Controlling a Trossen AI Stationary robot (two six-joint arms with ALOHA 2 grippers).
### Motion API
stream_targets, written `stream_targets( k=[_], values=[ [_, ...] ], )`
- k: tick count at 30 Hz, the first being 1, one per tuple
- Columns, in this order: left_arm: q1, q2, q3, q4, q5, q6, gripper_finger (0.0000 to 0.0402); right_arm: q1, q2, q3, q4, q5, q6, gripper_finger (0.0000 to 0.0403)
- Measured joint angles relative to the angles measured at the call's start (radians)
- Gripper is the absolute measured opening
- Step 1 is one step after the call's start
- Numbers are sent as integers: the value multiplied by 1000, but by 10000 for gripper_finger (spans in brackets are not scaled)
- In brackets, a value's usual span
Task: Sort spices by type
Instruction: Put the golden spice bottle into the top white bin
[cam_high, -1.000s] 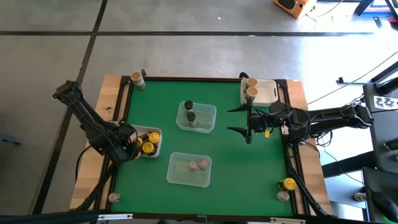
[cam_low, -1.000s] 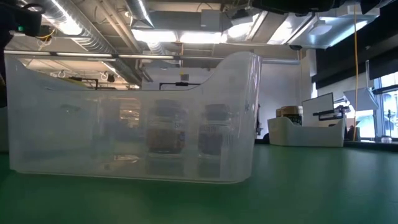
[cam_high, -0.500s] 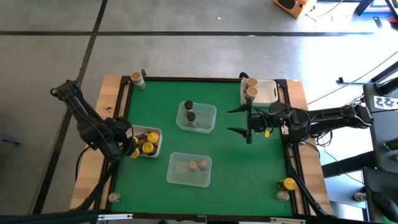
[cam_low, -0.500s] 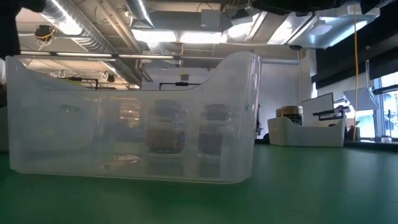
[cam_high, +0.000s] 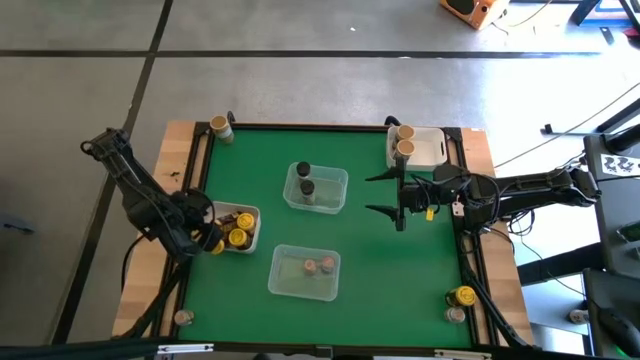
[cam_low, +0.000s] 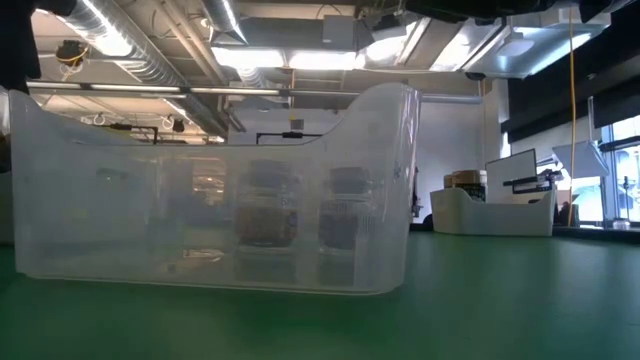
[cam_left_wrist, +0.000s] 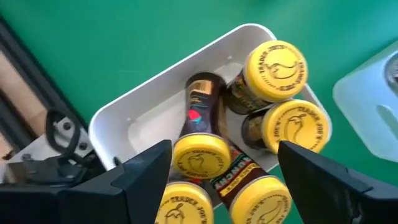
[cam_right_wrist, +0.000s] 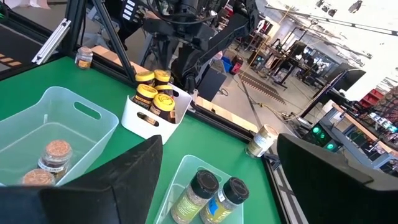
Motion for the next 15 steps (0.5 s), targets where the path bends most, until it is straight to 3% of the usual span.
stream_targets(
  k=[11,15],
  values=[
    [0,0,27,90,-54,29,290,0,0,0,51,0,-2,317],
    [0,0,93,96,-144,34,290,0,0,0,51,0,-7,317]
  ],
)
